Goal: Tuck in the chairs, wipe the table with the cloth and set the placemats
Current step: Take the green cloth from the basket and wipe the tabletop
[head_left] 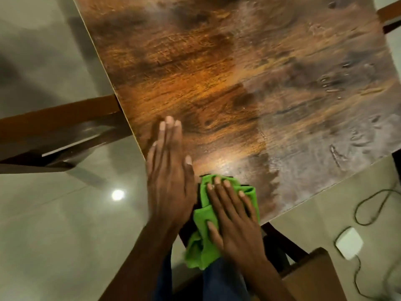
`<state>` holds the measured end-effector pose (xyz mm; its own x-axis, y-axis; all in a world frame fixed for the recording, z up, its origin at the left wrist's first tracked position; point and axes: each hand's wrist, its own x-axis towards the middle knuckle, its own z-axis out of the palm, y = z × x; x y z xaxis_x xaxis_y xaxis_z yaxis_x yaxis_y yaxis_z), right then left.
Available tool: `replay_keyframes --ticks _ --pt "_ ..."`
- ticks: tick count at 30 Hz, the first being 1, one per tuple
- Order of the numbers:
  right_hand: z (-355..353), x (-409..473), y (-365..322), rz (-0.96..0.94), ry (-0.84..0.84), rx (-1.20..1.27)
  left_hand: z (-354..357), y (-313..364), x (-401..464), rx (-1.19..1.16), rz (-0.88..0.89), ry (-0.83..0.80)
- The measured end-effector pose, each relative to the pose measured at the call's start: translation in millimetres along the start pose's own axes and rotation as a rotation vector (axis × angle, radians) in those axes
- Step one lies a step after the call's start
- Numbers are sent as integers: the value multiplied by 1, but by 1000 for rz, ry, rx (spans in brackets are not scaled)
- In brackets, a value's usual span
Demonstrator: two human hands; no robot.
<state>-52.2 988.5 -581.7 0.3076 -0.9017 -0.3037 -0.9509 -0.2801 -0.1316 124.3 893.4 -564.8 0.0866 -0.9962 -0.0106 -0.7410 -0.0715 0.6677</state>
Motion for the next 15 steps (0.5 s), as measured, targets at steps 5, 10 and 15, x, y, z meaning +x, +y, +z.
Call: replay_keyframes --ticks 5,10,15 --pt "-21 6 82 113 60 25 56 27 6 249 106 -138" --pt "-18 7 78 203 140 183 72 30 10 373 65 -122" --pt "-5 3 71 302 117 113 76 34 12 469 51 -119"
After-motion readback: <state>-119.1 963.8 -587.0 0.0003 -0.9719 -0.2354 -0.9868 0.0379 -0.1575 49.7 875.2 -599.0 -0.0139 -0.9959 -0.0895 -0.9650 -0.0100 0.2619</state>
